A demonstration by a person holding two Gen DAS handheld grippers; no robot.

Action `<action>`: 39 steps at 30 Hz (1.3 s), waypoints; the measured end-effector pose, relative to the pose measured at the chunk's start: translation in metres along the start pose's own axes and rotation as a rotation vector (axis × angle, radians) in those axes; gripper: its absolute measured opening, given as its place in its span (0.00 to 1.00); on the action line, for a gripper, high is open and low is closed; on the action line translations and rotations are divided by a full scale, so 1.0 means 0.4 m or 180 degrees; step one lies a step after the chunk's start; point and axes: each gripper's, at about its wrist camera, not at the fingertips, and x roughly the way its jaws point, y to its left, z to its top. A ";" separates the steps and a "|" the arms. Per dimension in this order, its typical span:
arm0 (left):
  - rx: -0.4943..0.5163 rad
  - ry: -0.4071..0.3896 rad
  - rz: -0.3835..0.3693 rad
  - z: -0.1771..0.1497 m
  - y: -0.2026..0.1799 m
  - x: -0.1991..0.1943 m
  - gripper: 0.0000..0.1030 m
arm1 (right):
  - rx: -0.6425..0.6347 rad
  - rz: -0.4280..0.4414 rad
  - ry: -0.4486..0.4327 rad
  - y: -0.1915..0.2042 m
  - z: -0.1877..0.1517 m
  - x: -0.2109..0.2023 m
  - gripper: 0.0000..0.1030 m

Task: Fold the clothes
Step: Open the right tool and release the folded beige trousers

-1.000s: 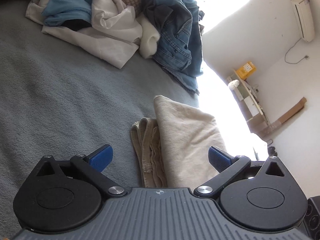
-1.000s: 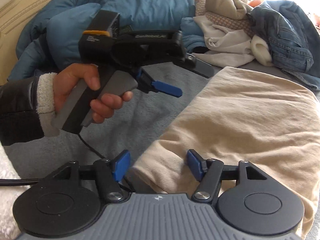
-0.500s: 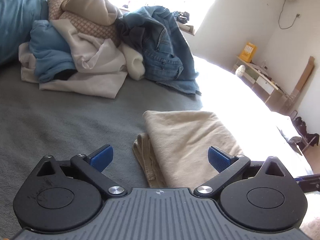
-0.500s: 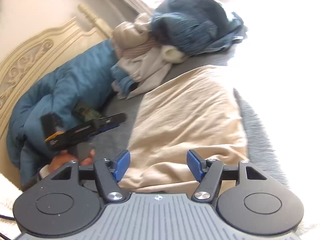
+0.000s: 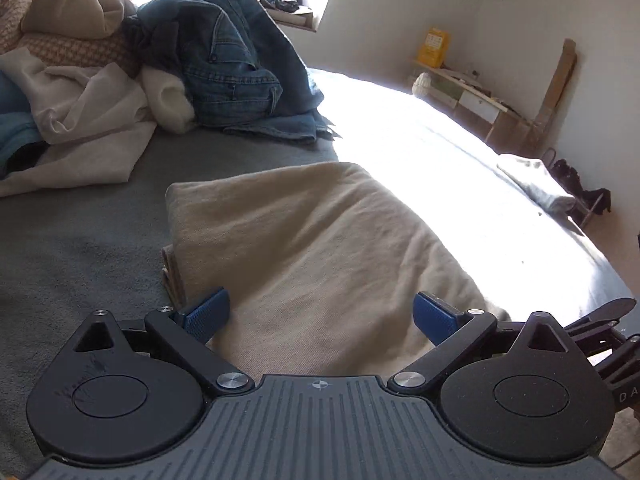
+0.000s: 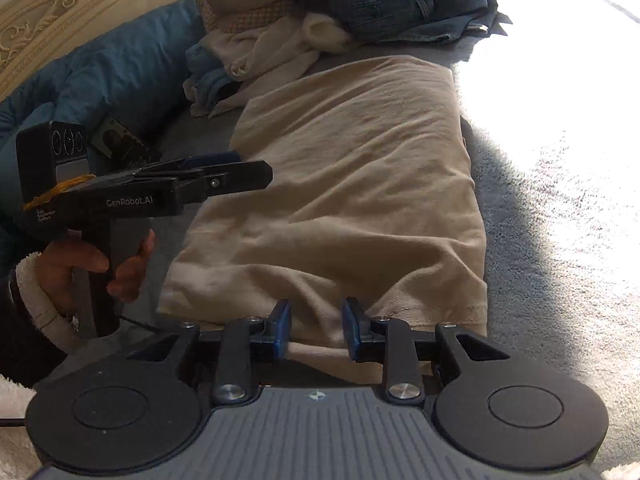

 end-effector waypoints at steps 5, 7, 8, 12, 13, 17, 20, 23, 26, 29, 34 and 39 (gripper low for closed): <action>0.0169 0.0054 0.0042 -0.008 0.007 0.020 0.96 | 0.0255 0.0089 0.0120 -0.034 -0.021 0.033 0.29; 0.0222 0.0086 0.0038 -0.007 0.005 0.015 0.96 | 0.0398 0.0227 0.0077 -0.050 -0.014 0.015 0.30; 0.0232 0.0084 0.0032 -0.003 0.003 0.007 0.96 | 0.0469 0.0297 0.0054 -0.058 -0.010 0.005 0.30; 0.0233 -0.0051 0.0003 0.023 -0.007 -0.036 0.96 | 0.0737 0.0482 -0.0193 -0.095 0.008 -0.050 0.34; 0.0227 -0.0106 -0.0007 0.032 -0.010 -0.048 0.96 | 0.0839 0.0446 -0.0296 -0.114 0.014 -0.067 0.37; 0.0275 -0.0077 -0.0221 0.086 -0.043 0.026 0.96 | 0.1291 0.0316 -0.0560 -0.198 0.024 -0.110 0.49; 0.0312 -0.0051 -0.0384 0.127 -0.069 0.084 0.97 | 0.1698 0.0264 -0.0489 -0.263 0.013 -0.099 0.54; 0.0349 -0.0026 -0.0548 0.168 -0.095 0.142 0.97 | 0.1946 0.0270 -0.0406 -0.297 -0.010 -0.078 0.54; 0.0355 -0.0006 -0.0658 0.199 -0.114 0.203 0.96 | 0.2061 0.0310 -0.0357 -0.314 -0.017 -0.065 0.54; 0.0254 -0.0017 -0.0511 0.192 -0.104 0.256 0.96 | 0.2102 0.0341 -0.0376 -0.325 -0.016 -0.061 0.57; -0.0232 -0.0001 -0.0407 0.154 -0.017 0.296 0.97 | 0.2138 0.0480 -0.0422 -0.346 -0.001 -0.040 0.62; -0.0507 -0.0041 -0.0435 0.156 0.033 0.301 0.97 | 0.2232 0.0852 0.0111 -0.341 -0.016 0.059 0.66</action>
